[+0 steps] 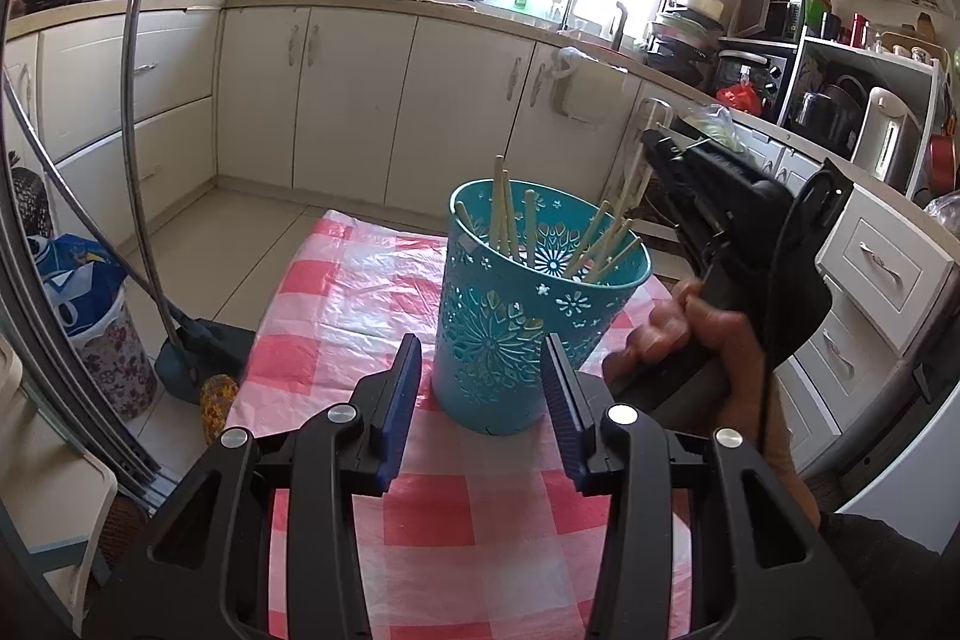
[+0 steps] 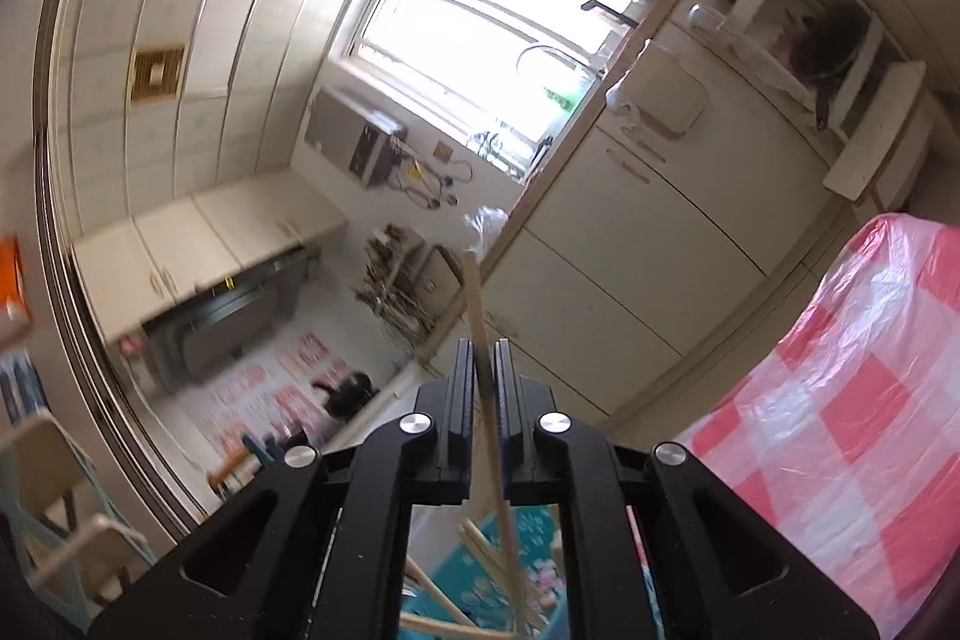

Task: Organize utensils

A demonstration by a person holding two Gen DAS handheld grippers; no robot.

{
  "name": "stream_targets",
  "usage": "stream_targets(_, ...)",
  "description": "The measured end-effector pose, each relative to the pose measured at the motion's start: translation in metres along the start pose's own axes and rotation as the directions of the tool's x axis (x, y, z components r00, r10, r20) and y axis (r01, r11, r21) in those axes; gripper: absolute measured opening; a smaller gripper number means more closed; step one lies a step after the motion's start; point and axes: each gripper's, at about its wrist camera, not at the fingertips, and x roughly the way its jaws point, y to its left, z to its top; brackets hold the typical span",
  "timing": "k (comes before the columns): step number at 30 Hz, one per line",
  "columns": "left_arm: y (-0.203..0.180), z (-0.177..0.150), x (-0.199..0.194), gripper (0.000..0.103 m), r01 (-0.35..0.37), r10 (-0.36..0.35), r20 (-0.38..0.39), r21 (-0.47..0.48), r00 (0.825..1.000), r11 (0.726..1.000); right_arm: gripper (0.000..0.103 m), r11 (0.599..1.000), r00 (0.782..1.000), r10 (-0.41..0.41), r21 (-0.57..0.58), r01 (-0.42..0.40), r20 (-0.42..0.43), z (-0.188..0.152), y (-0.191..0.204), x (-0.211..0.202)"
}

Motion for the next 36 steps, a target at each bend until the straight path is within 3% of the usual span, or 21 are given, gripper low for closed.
stream_targets(4,-0.006,-0.003,-0.006,0.056,-0.022,0.022,-0.009,0.012,1.0,1.0,0.009,0.99,0.996,-0.015,-0.143,0.001,-0.093,-0.014,0.015,-0.008)
stream_targets(6,-0.01,-0.004,-0.01,0.064,-0.037,0.037,-0.027,0.021,0.999,0.999,0.017,0.978,0.991,-0.032,-0.211,0.003,-0.134,-0.021,0.021,-0.015)
stream_targets(11,-0.018,-0.011,-0.031,0.086,-0.094,0.096,-0.037,0.052,0.995,0.994,0.025,0.932,0.971,-0.121,-0.359,0.041,-0.204,-0.032,0.034,-0.046)
stream_targets(13,-0.02,-0.014,-0.039,0.091,-0.108,0.111,-0.039,0.065,0.993,0.992,0.032,0.912,0.964,-0.157,-0.406,0.058,-0.216,-0.034,0.041,-0.063)
stream_targets(15,-0.02,-0.019,-0.051,0.095,-0.123,0.127,-0.043,0.08,0.991,0.989,0.06,0.888,0.953,-0.21,-0.451,0.091,-0.219,-0.038,0.052,-0.082)
stream_targets(18,-0.022,-0.024,-0.068,0.095,-0.143,0.149,-0.046,0.112,0.988,0.983,0.071,0.842,0.938,-0.277,-0.524,0.131,-0.211,-0.046,0.071,-0.115)
stream_targets(20,-0.022,-0.027,-0.078,0.095,-0.159,0.168,-0.055,0.13,0.984,0.979,0.084,0.799,0.916,-0.347,-0.574,0.178,-0.2,-0.055,0.084,-0.133)
stream_targets(24,-0.019,-0.033,-0.101,0.095,-0.197,0.209,-0.068,0.148,0.976,0.969,0.096,0.738,0.872,-0.447,-0.632,0.234,-0.199,-0.077,0.106,-0.169)
stream_targets(27,-0.016,-0.036,-0.118,0.095,-0.222,0.237,-0.083,0.156,0.968,0.962,0.096,0.707,0.829,-0.514,-0.656,0.264,-0.22,-0.093,0.119,-0.188)
stream_targets(31,-0.015,-0.037,-0.139,0.095,-0.242,0.265,-0.136,0.168,0.955,0.956,0.096,0.693,0.746,-0.606,-0.644,0.325,-0.276,-0.109,0.133,-0.214)
stream_targets(33,-0.016,-0.039,-0.154,0.095,-0.232,0.257,-0.139,0.176,0.956,0.957,0.096,0.69,0.707,-0.637,-0.637,0.344,-0.307,-0.114,0.14,-0.224)
stream_targets(34,-0.016,-0.04,-0.162,0.095,-0.224,0.249,-0.135,0.176,0.959,0.958,0.096,0.685,0.693,-0.648,-0.639,0.349,-0.317,-0.115,0.147,-0.231)
stream_targets(36,-0.017,-0.042,-0.181,0.095,-0.204,0.228,-0.125,0.177,0.966,0.963,0.096,0.68,0.689,-0.652,-0.646,0.347,-0.317,-0.115,0.161,-0.248)
